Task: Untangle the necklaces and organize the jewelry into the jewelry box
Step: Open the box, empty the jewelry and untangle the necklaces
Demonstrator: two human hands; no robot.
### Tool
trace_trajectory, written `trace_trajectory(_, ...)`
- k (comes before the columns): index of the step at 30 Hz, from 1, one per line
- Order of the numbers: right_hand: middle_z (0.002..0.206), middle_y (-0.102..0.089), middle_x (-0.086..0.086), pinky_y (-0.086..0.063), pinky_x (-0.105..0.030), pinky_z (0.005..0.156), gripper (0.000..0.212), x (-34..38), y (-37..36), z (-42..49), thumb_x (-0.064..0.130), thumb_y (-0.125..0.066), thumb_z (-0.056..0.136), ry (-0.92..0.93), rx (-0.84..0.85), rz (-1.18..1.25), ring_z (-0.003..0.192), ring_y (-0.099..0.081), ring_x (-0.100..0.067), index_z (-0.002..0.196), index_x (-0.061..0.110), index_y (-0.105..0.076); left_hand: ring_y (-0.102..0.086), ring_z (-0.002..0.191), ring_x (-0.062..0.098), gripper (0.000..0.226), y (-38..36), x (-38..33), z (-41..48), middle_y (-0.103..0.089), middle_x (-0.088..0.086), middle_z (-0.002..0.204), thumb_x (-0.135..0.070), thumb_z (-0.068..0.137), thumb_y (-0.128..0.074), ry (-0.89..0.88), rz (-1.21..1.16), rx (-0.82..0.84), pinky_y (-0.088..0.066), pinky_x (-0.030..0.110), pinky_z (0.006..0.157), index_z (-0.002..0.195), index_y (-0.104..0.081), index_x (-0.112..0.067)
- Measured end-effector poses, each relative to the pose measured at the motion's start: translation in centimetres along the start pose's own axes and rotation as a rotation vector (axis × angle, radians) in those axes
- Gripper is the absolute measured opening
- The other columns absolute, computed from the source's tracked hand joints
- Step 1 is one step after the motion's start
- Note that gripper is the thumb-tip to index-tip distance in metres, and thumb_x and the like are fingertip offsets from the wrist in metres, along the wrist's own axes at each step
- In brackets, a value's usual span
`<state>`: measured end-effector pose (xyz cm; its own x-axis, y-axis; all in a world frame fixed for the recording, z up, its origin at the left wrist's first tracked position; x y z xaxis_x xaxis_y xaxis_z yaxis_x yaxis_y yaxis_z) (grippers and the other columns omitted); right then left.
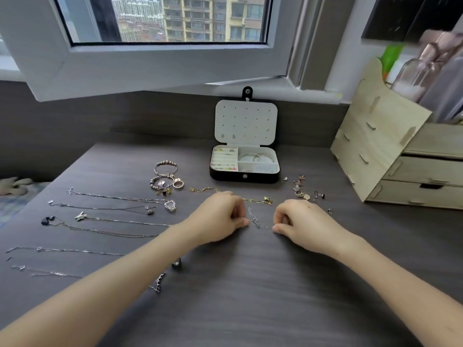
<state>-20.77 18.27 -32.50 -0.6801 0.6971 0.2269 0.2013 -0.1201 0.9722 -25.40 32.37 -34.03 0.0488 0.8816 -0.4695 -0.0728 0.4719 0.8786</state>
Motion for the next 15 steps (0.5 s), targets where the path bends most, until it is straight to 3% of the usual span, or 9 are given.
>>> trace_trajectory(3, 0.092, -0.051, 0.006, -0.035, -0.024, 0.078, 0.012, -0.1, -0.4, -0.2, 0.029, -0.055, 0.093, 0.008, 0.021, 0.014, 0.093, -0.049, -0.014, 0.083, 0.022, -0.051, -0.05, 0.089, 0.018, 0.014, -0.4, -0.4, 0.0, -0.051, 0.001, 0.094, -0.025, 0.092, -0.058, -0.026, 0.091, 0.008, -0.032, 0.02, 0.074, 0.09, -0.062, -0.012)
trace_trajectory(6, 0.091, -0.055, 0.009, -0.032, -0.019, 0.071, 0.015, -0.8, 0.3, -0.7, 0.026, -0.051, 0.095, 0.007, 0.026, 0.1, 0.09, -0.05, -0.011, 0.08, 0.022, -0.051, -0.051, 0.096, 0.022, 0.016, -0.1, -0.5, -0.3, -0.054, 0.005, 0.1, -0.023, 0.095, -0.053, -0.024, 0.112, 0.011, -0.032, 0.022, 0.076, 0.095, -0.06, -0.008)
trace_trajectory(9, 0.081, -0.059, 0.01, -0.038, -0.011, 0.062, 0.019, -1.4, 2.0, -1.1, 0.02, -0.052, 0.095, -0.019, -0.027, 0.327, 0.072, -0.052, -0.005, 0.077, 0.022, -0.054, -0.051, 0.083, 0.017, 0.014, 1.3, 0.3, -0.8, -0.057, 0.003, 0.088, -0.02, 0.095, -0.053, 0.1, -0.143, -0.032, -0.034, 0.025, 0.068, 0.089, -0.058, -0.009)
trace_trajectory(12, 0.083, -0.067, -0.001, -0.046, -0.012, 0.063, 0.018, -1.1, 2.4, -1.4, 0.011, -0.05, 0.095, -0.037, 0.007, 0.606, 0.066, -0.057, -0.006, 0.079, 0.015, -0.057, -0.056, 0.077, 0.011, 0.016, 2.0, 0.5, -1.4, -0.069, 0.008, 0.089, -0.016, 0.095, -0.053, 0.18, -0.457, -0.029, -0.046, 0.029, 0.074, 0.079, -0.056, -0.015)
trace_trajectory(15, 0.086, -0.068, -0.004, -0.05, -0.016, 0.067, 0.019, -0.7, 2.6, -1.5, 0.01, -0.049, 0.096, -0.031, 0.018, 0.704, 0.066, -0.059, -0.002, 0.079, 0.013, -0.058, -0.059, 0.07, 0.0, 0.019, 2.2, 0.1, -1.6, -0.069, -0.001, 0.086, -0.011, 0.098, -0.046, 0.189, -0.646, -0.009, -0.044, 0.018, 0.067, 0.08, -0.051, -0.014)
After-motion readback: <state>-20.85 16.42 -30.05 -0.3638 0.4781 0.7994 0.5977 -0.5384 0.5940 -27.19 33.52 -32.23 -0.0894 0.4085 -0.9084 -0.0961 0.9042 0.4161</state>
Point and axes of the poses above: each hand's wrist, its own z-axis towards the middle knuckle, its own y-axis out of the back of the hand, x = y × z, the point moved 6 cm from there along z, towards the middle knuckle
